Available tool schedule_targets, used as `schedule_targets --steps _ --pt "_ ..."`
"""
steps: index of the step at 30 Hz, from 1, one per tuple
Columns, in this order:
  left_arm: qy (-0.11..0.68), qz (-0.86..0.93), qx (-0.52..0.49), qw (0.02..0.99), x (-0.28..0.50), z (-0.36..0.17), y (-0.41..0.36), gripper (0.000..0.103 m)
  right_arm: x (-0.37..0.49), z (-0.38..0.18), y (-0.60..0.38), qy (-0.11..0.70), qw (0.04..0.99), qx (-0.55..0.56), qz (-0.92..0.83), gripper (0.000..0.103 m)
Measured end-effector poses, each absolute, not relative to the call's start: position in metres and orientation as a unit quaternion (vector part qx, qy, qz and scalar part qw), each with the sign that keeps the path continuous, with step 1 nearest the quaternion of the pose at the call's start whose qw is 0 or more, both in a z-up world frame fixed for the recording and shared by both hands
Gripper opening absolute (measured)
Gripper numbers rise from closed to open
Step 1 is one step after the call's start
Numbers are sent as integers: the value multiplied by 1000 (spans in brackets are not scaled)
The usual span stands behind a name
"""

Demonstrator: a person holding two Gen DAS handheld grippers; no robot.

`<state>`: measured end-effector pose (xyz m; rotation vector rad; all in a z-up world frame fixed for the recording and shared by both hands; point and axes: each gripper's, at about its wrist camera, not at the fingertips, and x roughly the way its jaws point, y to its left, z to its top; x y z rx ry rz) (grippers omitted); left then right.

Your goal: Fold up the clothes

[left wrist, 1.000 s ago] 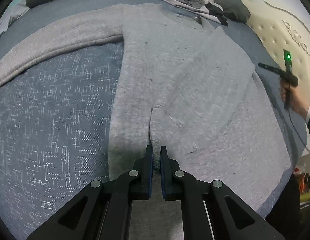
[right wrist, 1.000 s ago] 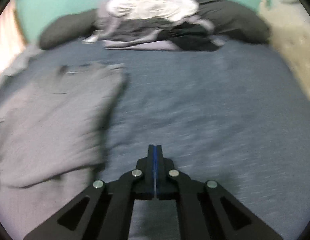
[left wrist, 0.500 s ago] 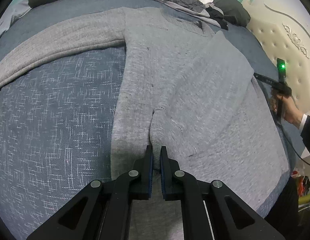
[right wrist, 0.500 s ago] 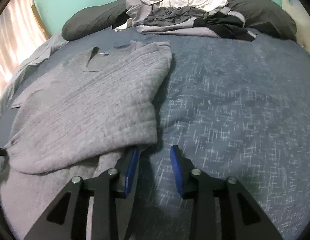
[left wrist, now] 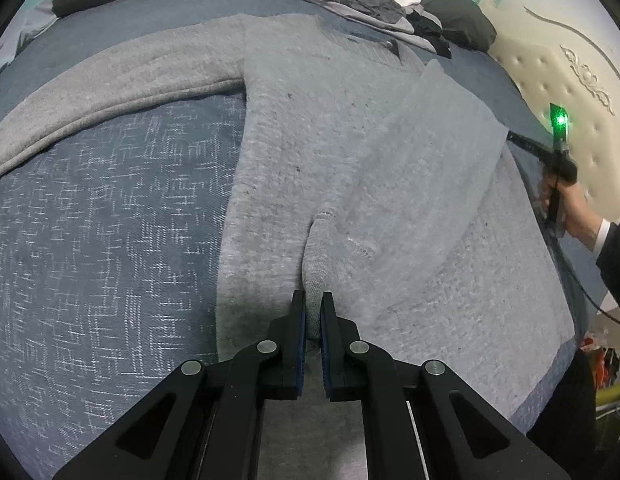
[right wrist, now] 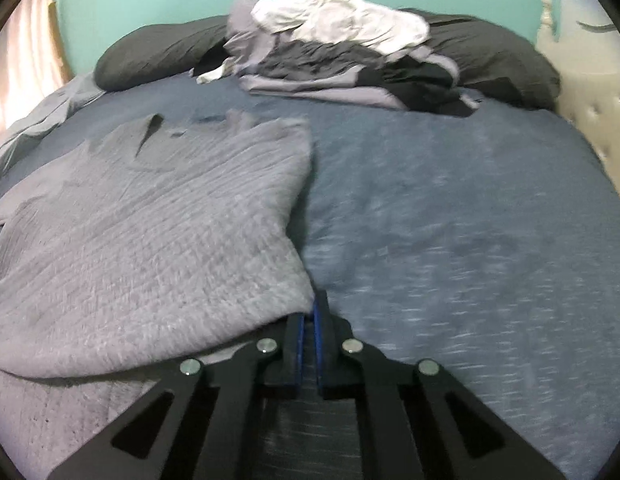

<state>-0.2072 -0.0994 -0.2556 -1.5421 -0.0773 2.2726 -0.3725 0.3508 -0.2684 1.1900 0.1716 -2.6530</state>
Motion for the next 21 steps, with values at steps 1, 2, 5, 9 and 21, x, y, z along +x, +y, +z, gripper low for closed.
schedule_targets --steps 1,2,5,9,21 --pt "-27 810 -552 197 -207 -257 -97 6 -373 -266 353 72 106 407 -904 3" --pt "-26 809 -553 197 -208 -259 -95 6 -374 -267 353 82 105 409 -903 3" --pt "-16 808 -556 193 -208 -264 -93 6 -379 -274 354 91 95 422 -897 3" --pt "-14 804 -565 186 -209 -270 -99 6 -384 -289 352 79 91 440 -890 3" --pt "-1 800 -574 175 -215 -281 -91 6 -383 -292 359 75 140 473 -867 4"
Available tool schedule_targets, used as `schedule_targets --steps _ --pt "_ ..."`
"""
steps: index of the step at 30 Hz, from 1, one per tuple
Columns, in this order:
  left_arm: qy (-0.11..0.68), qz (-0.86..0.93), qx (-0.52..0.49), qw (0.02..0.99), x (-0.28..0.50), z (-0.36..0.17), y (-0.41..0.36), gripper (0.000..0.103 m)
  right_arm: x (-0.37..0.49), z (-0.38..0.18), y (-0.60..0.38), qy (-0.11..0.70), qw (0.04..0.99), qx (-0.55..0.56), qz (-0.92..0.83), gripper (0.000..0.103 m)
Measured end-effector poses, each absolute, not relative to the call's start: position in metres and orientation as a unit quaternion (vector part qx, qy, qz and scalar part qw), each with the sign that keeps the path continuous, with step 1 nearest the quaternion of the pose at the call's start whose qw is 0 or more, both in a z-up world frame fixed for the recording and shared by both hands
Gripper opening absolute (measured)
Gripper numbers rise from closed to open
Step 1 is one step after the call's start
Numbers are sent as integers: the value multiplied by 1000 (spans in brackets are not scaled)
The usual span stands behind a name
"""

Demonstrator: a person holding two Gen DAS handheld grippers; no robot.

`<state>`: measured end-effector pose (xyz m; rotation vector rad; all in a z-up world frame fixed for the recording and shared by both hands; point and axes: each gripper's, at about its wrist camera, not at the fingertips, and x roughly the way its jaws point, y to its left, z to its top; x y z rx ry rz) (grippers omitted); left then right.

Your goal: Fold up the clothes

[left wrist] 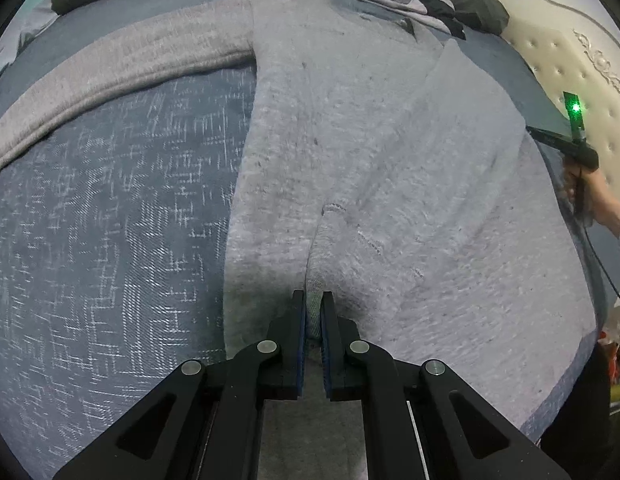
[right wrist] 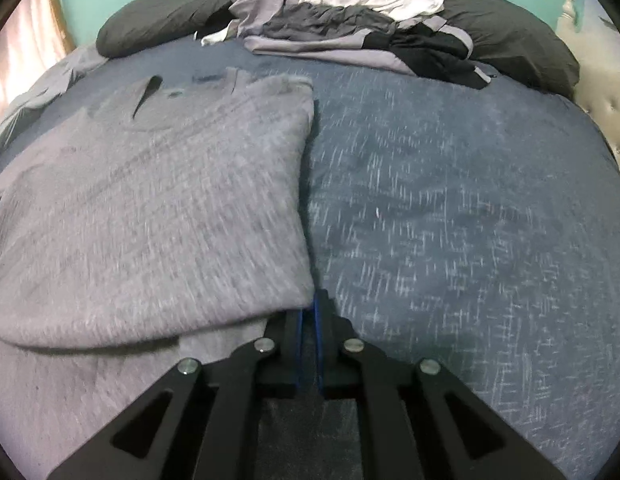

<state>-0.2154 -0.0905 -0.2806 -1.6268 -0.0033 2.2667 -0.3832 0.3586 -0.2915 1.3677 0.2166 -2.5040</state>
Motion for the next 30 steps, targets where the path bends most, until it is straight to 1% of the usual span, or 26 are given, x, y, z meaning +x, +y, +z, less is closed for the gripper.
schedule_targets --steps 5,12,18,19,20,22,24,27,28,30 --pt "-24 793 -584 171 -220 -283 -96 9 -364 -285 381 66 130 489 -860 6" --pt "-35 809 -561 172 -199 -256 -110 11 -319 -258 403 30 130 485 -865 6" --pt "-52 807 -569 153 -185 -250 -139 13 -276 -239 401 13 145 475 -868 6" --pt "-52 805 -570 154 -187 -248 -142 17 -271 -237 399 14 147 474 -868 6" --pt "-50 805 -571 155 -186 -246 -145 24 -265 -234 397 11 150 473 -868 6" --pt "-46 804 -572 157 -179 -250 -154 32 -254 -231 396 -3 154 474 -867 6" --pt "-53 798 -579 160 -177 -259 -159 33 -242 -231 398 -23 156 480 -863 6" --pt "-64 783 -593 179 -173 -271 -159 34 -223 -235 398 -43 156 497 -853 10" --pt "-64 777 -598 185 -171 -274 -158 34 -217 -237 397 -42 155 503 -849 12" --pt "-61 773 -601 191 -165 -275 -158 33 -205 -240 395 -41 156 515 -842 25"
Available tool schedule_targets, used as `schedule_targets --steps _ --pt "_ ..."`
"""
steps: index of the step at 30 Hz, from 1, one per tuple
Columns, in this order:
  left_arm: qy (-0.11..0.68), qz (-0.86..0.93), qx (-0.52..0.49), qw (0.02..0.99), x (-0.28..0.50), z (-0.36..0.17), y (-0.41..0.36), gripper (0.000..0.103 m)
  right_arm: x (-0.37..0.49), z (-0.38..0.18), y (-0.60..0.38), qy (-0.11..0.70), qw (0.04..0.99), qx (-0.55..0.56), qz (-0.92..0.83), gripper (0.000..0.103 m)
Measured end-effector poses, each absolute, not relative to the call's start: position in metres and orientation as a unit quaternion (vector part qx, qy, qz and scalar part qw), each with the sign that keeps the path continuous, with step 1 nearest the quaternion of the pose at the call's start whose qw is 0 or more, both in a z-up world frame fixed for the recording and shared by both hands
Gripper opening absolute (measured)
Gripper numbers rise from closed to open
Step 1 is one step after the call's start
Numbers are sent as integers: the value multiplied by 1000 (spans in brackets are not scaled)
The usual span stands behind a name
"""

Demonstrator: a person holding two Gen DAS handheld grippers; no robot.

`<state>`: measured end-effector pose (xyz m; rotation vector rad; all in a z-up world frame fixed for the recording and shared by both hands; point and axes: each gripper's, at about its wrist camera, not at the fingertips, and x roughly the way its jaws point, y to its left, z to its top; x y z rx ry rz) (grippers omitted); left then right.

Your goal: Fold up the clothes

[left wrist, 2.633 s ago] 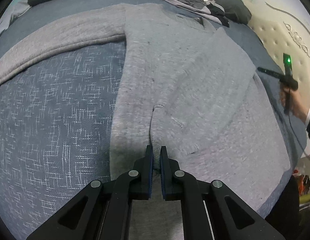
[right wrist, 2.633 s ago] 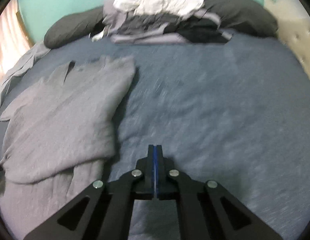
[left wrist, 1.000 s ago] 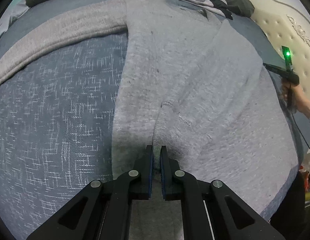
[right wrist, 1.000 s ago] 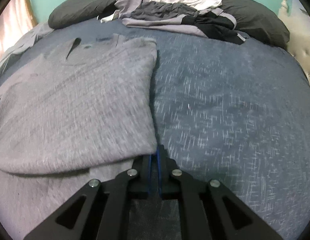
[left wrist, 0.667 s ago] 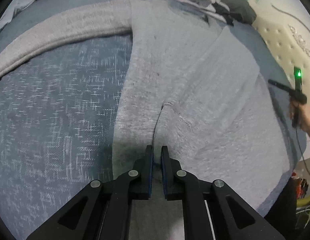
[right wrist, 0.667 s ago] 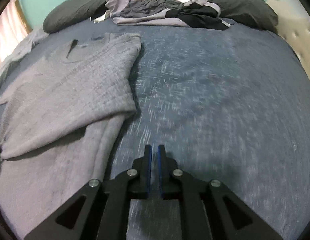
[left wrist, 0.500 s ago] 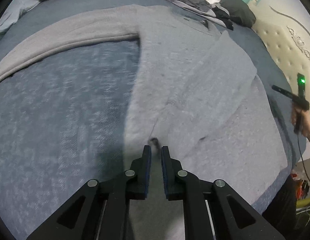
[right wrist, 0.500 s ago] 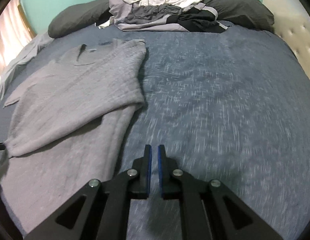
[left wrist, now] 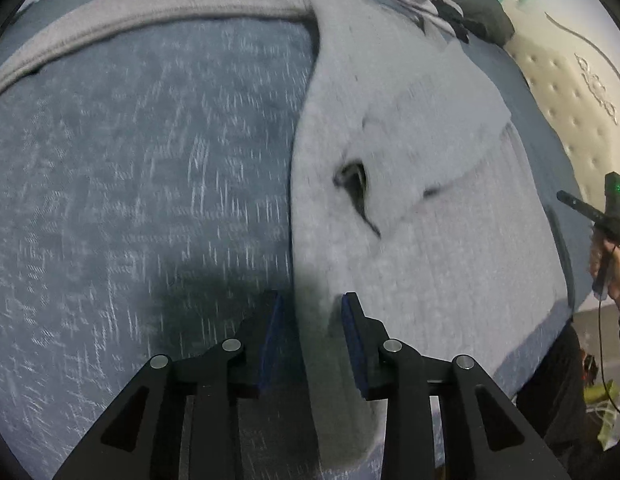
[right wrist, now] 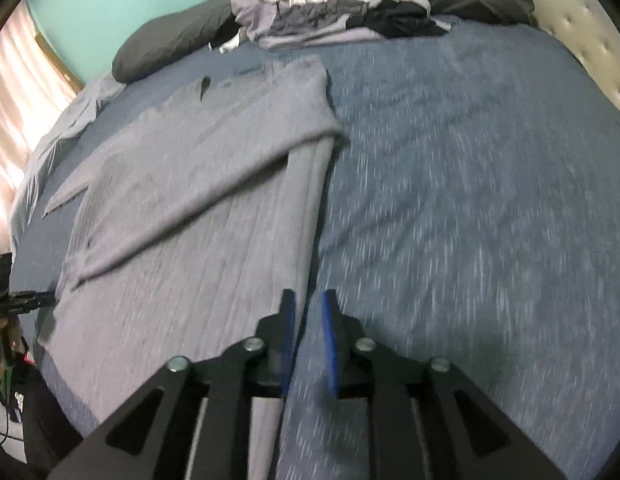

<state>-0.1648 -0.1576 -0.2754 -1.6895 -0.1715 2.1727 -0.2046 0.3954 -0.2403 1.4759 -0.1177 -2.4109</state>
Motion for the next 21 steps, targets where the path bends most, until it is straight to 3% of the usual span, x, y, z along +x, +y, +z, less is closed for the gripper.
schedule_targets --steps 2,4,5,7,15,21 --pt "-63 773 -599 197 -160 -274 -159 32 -192 -242 394 -40 161 524 -835 40" --pt "-66 771 -599 205 -154 -271 -161 30 -181 -244 392 -39 163 531 -831 40" --pt "-61 771 -599 209 -150 -270 -160 17 -176 -244 393 -42 163 534 -829 40" --pt "-46 771 -598 214 -145 -269 -157 4 -166 -243 393 -49 167 538 -825 40" --pt "-20 786 -580 213 -133 -250 -149 3 -153 -232 390 -37 168 531 -830 41" --pt "-51 780 -589 205 -132 -252 -168 2 -153 -229 381 -19 178 529 -829 41"
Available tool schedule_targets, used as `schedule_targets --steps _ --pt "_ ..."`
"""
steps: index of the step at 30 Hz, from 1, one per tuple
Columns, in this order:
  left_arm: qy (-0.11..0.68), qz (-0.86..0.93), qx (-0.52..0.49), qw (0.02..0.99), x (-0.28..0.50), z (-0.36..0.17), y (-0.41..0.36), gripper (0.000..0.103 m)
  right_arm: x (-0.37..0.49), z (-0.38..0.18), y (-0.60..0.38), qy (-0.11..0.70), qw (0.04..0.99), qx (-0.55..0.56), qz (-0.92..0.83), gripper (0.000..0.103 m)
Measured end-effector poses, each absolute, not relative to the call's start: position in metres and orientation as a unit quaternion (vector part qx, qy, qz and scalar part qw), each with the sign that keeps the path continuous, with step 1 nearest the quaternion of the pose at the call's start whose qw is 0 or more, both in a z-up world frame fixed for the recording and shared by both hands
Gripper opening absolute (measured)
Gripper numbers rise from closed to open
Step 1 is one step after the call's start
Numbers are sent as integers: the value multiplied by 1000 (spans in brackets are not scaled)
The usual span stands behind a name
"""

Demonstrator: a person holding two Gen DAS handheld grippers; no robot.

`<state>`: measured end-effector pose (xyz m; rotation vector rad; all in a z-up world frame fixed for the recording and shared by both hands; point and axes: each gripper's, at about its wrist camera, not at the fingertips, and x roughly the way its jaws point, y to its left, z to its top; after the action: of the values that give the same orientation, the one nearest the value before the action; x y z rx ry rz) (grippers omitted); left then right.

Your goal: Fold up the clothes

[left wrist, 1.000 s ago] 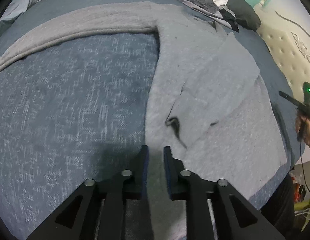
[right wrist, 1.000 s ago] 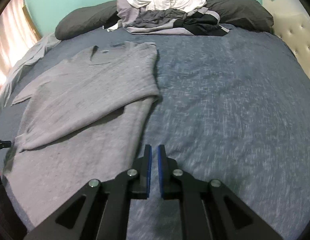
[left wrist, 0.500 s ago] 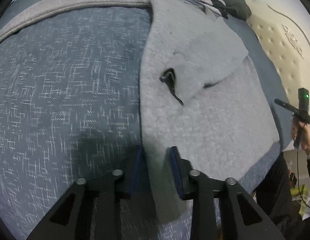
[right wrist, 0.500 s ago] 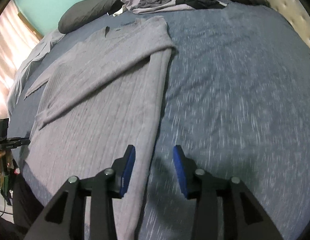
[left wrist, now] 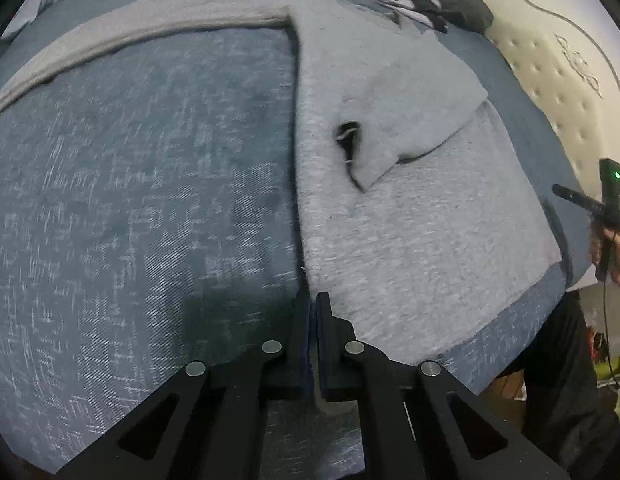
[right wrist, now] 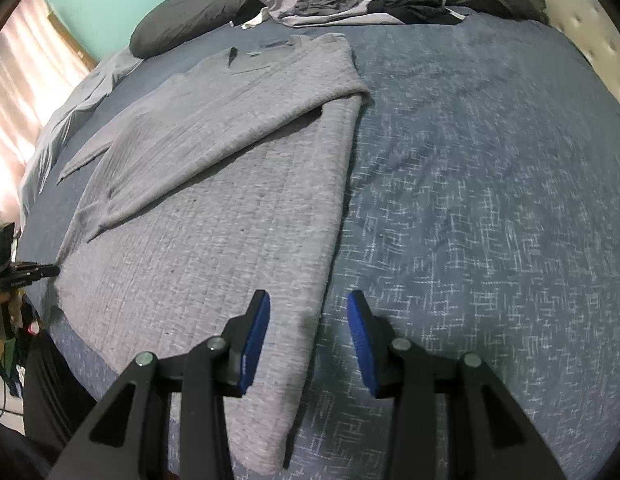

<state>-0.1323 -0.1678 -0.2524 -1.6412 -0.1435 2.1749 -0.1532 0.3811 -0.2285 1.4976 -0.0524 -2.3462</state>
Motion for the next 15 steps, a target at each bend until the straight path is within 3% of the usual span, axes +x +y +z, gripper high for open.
schedule_targets --steps 8,15 --pt "-59 780 -588 209 -150 -262 -145 6 -157 -232 377 -18 182 529 -829 41" --pt "-89 803 -562 178 -177 -247 -171 8 -162 -233 374 -21 190 520 -832 41"
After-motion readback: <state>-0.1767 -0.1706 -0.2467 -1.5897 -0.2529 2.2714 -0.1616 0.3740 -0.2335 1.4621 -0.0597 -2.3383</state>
